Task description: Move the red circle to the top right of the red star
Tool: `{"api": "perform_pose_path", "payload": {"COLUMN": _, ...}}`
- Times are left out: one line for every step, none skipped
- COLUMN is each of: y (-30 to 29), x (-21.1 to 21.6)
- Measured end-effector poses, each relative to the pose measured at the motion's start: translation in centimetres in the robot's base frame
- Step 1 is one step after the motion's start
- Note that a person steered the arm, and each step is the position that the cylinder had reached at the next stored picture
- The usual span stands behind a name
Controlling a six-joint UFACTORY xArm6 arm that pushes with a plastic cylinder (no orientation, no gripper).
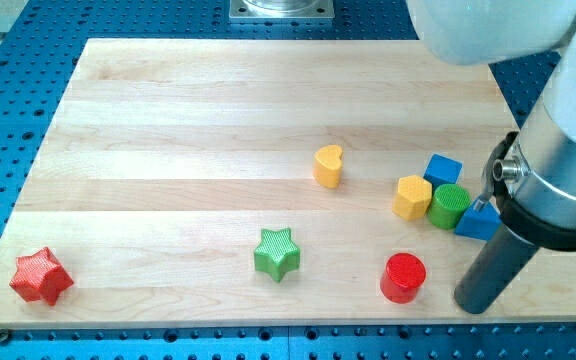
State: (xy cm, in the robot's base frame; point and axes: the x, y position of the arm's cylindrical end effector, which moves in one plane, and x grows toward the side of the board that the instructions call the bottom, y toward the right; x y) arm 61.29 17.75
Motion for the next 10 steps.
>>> {"api": "perform_pose_path", "payload": {"y": -2.0, "x": 0.0}}
{"api": "perform_pose_path", "payload": {"y": -5.5, "x": -0.6}}
{"api": "perform_pose_path", "payload": {"y": -9.5, "x": -1.7}}
{"api": "perform_pose_path", "payload": {"y": -11.8, "x": -4.3}}
{"api": "perform_pose_path", "payload": {"y": -12.2, "x": -7.1}}
{"api": "perform_pose_path", "payload": {"y": -14.6, "x": -8.9}}
{"api": "perform_pose_path", "payload": {"y": -17.9, "x": -10.3}}
{"api": "perform_pose_path", "payload": {"y": -21.2, "x": -10.3}}
{"api": "perform_pose_path", "payload": {"y": -19.1, "x": -10.6}}
{"api": "perform_pose_path", "payload": {"y": -19.2, "x": -10.0}}
